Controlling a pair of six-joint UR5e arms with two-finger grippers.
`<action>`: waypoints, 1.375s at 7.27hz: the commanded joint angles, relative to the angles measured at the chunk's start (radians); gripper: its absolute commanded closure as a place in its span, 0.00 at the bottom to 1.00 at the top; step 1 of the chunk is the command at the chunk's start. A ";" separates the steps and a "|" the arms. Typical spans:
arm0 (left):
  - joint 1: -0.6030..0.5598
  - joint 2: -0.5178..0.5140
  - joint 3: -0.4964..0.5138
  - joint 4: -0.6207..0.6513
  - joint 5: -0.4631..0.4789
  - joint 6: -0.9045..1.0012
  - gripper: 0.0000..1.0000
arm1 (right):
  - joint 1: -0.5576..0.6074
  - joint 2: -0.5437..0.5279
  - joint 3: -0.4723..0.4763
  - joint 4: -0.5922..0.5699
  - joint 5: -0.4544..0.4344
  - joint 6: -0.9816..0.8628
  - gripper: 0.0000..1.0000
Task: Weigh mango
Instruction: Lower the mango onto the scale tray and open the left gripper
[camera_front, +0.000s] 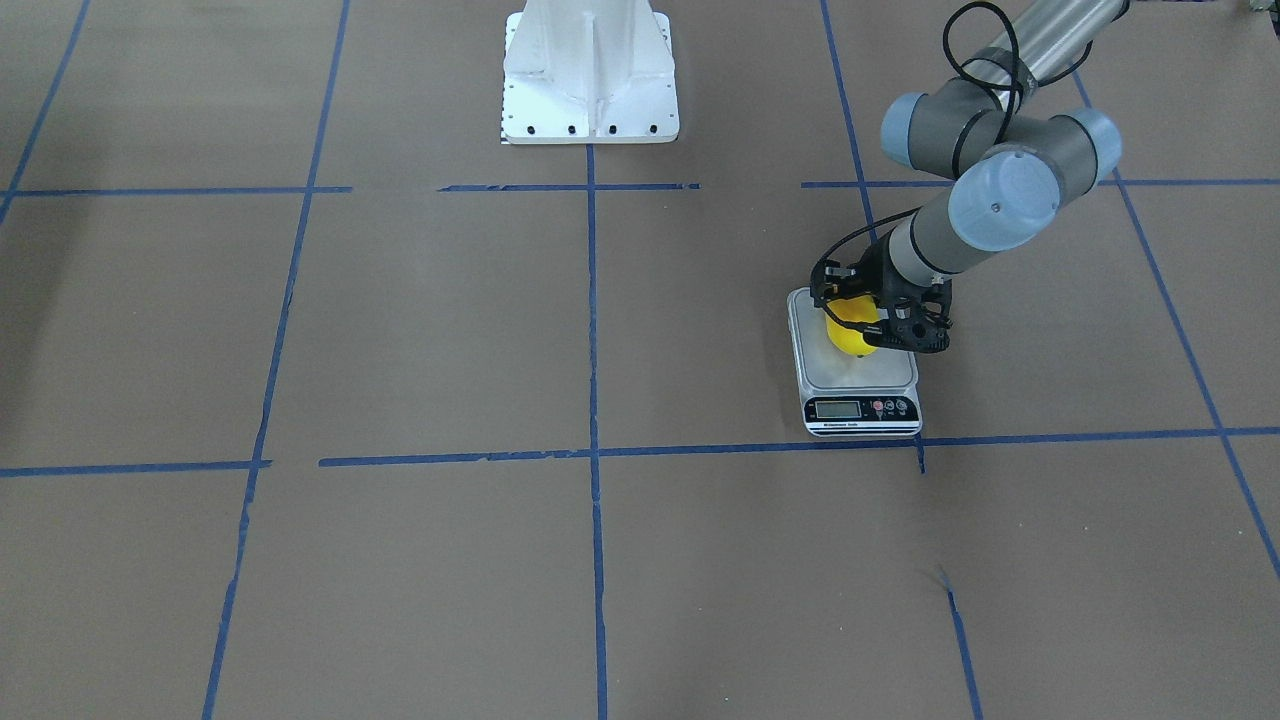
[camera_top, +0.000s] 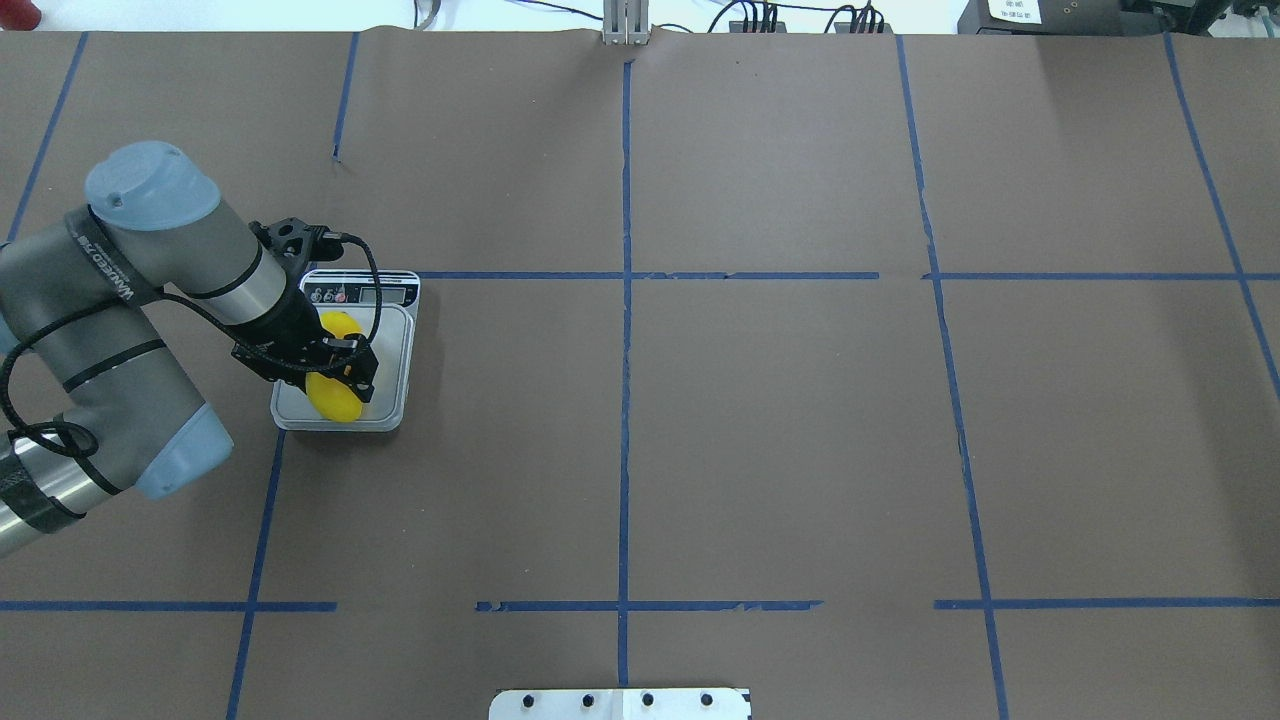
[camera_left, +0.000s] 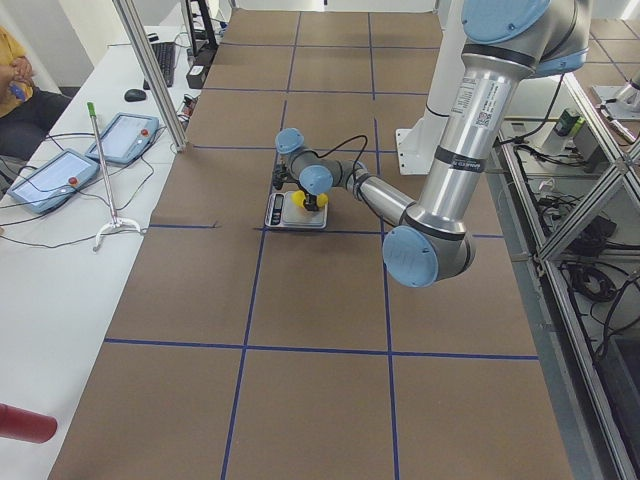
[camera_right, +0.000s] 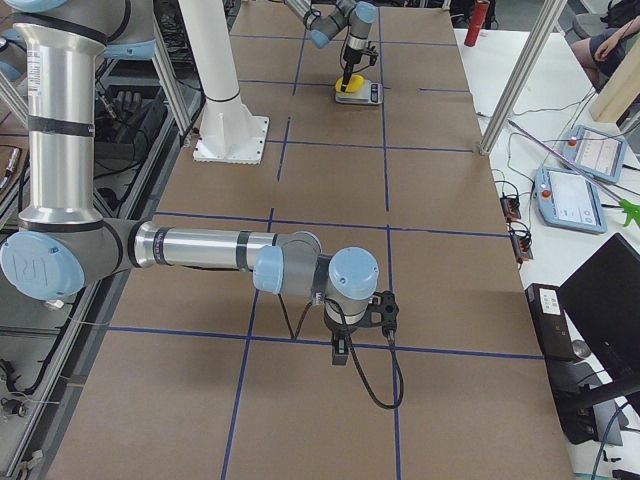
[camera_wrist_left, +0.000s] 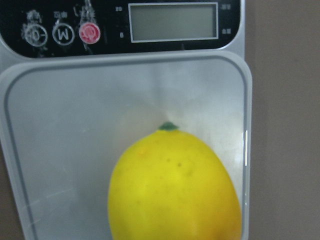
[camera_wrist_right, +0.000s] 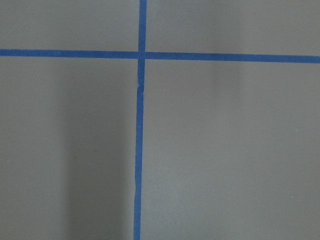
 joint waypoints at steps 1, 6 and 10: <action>-0.030 -0.016 0.000 0.006 -0.006 0.005 1.00 | 0.000 0.000 0.000 0.000 0.000 0.000 0.00; -0.030 -0.019 0.030 -0.005 -0.002 0.008 0.44 | 0.000 0.000 0.000 0.000 0.000 0.000 0.00; -0.065 -0.025 0.000 0.026 -0.009 0.003 0.00 | 0.000 0.000 0.000 0.000 0.000 0.000 0.00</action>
